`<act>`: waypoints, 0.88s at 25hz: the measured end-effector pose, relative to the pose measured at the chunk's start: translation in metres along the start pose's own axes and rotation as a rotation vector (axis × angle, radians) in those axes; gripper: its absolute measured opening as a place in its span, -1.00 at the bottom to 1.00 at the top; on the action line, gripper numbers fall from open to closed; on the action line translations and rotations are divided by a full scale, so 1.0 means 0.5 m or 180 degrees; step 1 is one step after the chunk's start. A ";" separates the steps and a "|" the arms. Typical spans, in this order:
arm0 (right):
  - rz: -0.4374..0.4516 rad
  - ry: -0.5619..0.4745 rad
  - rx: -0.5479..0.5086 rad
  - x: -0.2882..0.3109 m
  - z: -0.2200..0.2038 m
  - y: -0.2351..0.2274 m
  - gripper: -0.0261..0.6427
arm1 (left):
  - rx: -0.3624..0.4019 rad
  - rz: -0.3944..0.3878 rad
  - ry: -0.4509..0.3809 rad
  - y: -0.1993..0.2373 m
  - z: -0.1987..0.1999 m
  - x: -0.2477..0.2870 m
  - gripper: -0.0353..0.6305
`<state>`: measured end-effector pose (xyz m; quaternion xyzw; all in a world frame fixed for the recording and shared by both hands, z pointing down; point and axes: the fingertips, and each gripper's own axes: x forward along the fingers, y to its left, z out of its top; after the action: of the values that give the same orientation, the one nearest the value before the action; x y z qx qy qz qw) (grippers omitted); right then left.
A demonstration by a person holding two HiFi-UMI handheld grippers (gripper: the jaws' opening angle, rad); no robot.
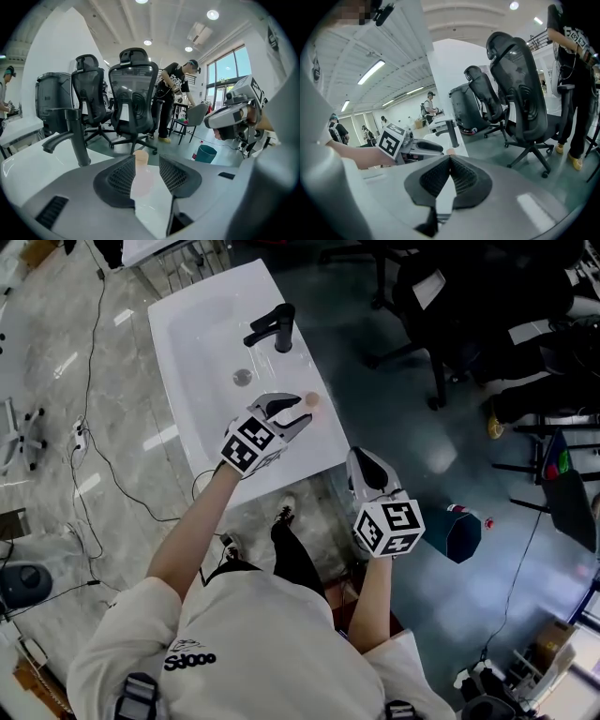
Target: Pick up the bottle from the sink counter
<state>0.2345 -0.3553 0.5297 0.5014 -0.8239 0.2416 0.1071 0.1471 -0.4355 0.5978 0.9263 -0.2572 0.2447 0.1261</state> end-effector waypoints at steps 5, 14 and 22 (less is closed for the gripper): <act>0.0039 0.0058 -0.0003 0.013 -0.013 -0.030 -0.90 | -0.0078 0.0076 0.0032 0.011 -0.013 0.043 -0.30; 0.0169 0.0242 0.0075 0.041 -0.048 -0.051 -0.89 | -0.0173 0.0142 -0.0047 0.030 -0.025 0.088 -0.26; -0.0051 0.0289 0.0205 0.063 -0.054 -0.055 -0.94 | -0.0115 0.0088 -0.0186 0.032 -0.016 0.105 -0.26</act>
<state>0.2417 -0.3764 0.5743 0.4997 -0.8059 0.2897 0.1301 0.1747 -0.4675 0.6336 0.9270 -0.2780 0.2145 0.1319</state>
